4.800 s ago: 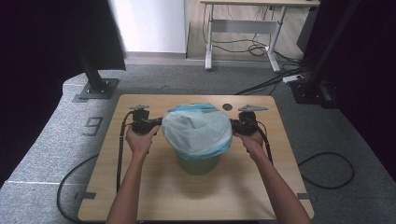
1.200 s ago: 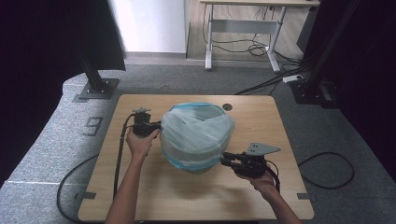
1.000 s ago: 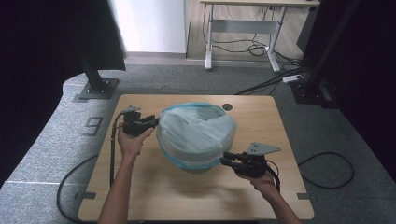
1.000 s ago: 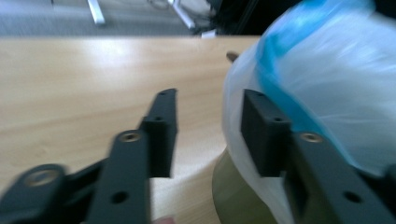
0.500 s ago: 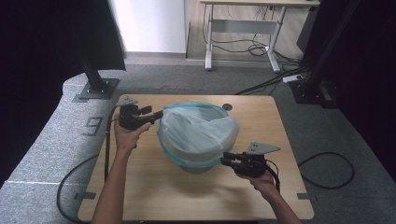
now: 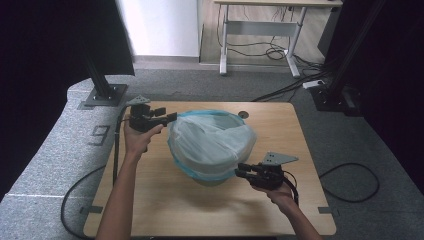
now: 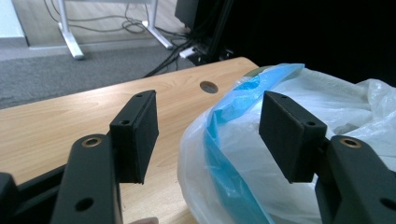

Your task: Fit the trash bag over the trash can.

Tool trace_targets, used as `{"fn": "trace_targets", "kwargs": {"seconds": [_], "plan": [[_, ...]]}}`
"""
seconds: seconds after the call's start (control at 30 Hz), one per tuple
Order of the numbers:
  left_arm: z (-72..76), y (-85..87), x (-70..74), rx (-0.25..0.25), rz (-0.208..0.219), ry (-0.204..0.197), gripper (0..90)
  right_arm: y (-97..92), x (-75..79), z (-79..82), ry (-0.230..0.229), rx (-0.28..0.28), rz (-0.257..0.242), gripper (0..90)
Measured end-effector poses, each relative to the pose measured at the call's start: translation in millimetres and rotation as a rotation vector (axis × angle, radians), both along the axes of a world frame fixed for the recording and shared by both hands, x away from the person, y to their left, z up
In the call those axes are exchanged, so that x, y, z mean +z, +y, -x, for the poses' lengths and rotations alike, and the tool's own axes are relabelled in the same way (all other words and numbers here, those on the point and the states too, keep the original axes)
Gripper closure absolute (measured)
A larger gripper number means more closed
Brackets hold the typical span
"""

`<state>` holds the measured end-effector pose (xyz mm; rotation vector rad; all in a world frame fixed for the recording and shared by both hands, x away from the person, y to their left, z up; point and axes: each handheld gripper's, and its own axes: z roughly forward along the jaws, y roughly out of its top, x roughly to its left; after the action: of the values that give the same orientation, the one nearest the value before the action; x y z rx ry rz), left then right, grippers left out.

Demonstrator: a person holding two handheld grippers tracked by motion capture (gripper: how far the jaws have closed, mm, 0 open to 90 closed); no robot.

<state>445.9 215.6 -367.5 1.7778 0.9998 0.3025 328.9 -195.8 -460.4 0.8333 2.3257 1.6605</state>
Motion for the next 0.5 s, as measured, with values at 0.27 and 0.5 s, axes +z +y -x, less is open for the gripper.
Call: {"fn": "trace_targets", "kwargs": {"seconds": [0.27, 0.5], "plan": [[-16.0, -10.0, 1.2, -0.030, -0.032, 0.018, 38.4, 1.5, -0.4, -0.4, 0.005, 0.003, 0.004, 67.7], [-19.3, -11.0, 7.4, -0.027, -0.012, 0.003, 39.8, 0.8, -3.0, -2.1, 0.013, 0.000, 0.002, 67.7]]}}
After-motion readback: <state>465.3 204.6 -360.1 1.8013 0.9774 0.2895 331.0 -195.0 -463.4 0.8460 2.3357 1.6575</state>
